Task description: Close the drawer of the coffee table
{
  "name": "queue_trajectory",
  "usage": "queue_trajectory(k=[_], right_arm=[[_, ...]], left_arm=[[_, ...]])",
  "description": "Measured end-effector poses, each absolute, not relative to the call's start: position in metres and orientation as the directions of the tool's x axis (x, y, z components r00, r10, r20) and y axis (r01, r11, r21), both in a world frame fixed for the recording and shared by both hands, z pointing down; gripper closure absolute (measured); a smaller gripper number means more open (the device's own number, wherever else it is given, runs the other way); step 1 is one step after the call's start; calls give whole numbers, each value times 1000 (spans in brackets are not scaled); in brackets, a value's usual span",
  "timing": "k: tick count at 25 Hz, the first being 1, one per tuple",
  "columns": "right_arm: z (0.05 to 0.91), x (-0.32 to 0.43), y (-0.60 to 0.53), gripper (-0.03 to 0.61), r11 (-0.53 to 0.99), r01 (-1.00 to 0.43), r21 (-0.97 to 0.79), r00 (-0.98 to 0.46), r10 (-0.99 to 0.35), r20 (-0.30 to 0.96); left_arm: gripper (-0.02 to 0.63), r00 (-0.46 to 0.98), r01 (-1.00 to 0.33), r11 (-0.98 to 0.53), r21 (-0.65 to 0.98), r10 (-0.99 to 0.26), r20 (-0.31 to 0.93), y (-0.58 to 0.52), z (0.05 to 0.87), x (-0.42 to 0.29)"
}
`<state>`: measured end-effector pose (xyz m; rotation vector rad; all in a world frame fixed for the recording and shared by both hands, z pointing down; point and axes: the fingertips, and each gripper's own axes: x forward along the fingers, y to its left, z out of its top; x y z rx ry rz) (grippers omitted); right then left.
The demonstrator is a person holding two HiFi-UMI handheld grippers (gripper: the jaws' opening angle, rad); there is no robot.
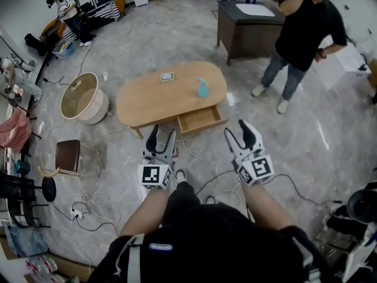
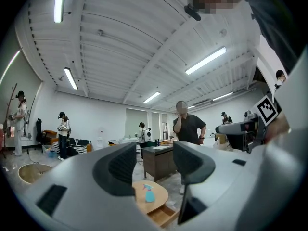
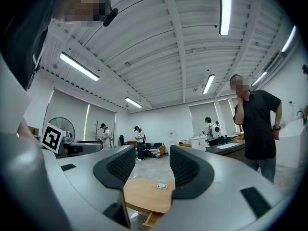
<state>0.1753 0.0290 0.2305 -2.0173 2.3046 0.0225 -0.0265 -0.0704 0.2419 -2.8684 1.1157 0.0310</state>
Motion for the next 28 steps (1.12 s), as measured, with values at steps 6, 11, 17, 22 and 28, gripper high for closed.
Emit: queue_trajectory(k=[6,11,17,22,28], right_arm=[[257,199,-7,379,77,-997,5,-77,-996,-42],[290,213,-44,379,18,-1000,-20,-18,-1000,-20],[353,220,-92,379,-25,-1000,-12,24,-998,50],[403,234,-109,379,-46,-998,-31,44,-998,54],[451,242,-113,379,-35,-998,-52,32,-998,62]], left_arm=[[374,782,-622,-782,-25,-623,1,-122,280,2],[374,825,-562,-827,-13,-561,64,-161,319,24],[374,848,-520,-854,3,-516,122,-201,377,39],[374,852,-510,-860,3,-505,137,-216,431,56],[374,840,-529,-848,-25,-527,128,-226,475,70]])
